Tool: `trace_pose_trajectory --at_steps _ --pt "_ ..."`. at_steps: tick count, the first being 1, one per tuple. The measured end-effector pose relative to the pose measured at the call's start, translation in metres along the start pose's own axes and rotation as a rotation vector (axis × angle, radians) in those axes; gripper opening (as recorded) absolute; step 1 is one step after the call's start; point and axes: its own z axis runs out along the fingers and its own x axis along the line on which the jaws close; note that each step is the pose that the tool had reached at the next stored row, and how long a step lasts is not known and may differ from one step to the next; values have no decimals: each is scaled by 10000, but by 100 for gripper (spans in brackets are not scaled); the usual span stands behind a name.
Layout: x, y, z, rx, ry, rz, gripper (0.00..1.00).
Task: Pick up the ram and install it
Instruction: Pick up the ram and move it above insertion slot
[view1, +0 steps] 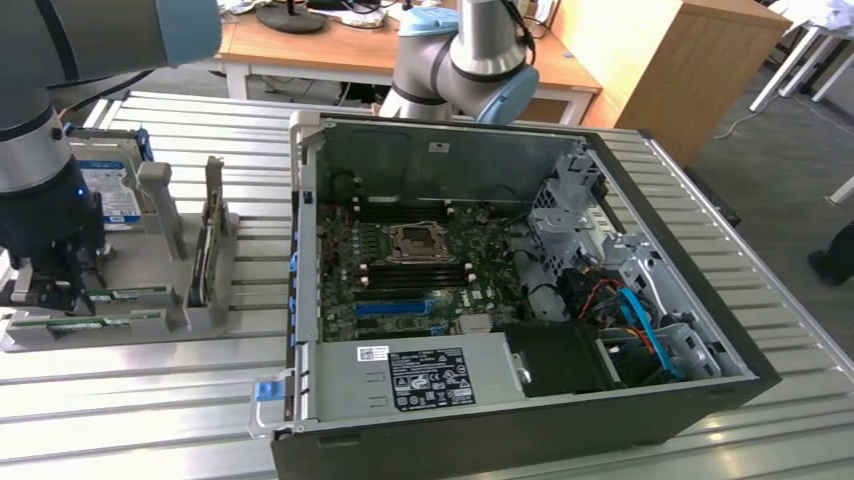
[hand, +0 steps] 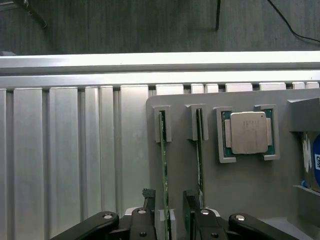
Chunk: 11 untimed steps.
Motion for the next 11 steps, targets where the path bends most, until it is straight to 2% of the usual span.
trace_pose_trajectory --at_steps 11 --pt "3 -6 128 0 0 -2 36"
